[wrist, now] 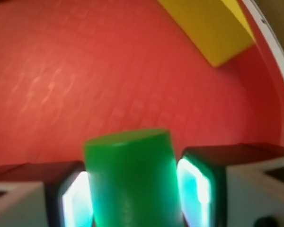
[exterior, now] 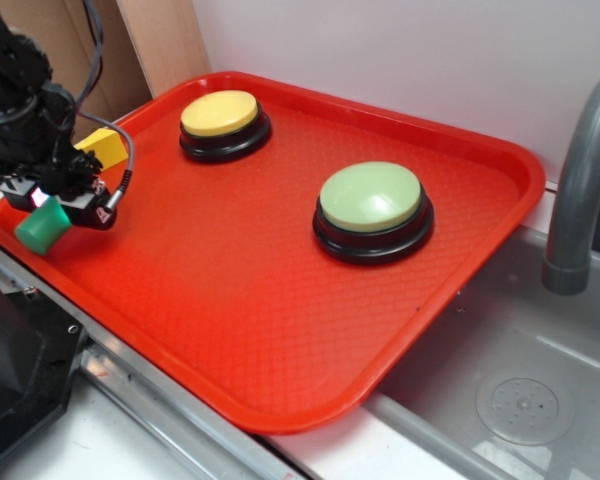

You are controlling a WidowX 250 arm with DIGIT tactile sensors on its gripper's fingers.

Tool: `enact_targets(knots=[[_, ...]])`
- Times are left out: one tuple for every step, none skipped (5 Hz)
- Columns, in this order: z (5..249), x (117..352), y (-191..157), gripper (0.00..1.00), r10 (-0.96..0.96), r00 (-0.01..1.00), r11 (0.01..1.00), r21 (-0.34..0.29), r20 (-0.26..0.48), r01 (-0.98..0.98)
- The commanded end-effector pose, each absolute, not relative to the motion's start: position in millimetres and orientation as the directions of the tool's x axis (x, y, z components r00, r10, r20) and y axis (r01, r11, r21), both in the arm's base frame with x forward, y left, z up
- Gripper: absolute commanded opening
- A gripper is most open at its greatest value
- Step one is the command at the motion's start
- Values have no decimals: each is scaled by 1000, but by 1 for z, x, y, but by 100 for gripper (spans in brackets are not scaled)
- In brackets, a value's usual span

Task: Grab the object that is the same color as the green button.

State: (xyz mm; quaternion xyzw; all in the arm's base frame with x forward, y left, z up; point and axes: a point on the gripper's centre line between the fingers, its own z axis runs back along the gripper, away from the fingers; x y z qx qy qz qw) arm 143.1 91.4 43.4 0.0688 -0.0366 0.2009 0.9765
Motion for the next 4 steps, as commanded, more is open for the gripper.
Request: enact_targets(knots=[[114, 164, 51, 0, 359, 927, 928, 64, 107, -367], [134, 170, 31, 0, 298, 954, 955, -16, 19, -298], [151, 177, 9, 0, 224, 973, 974, -41, 53, -222], [151, 177, 13, 0, 223, 974, 975, -38, 51, -221]])
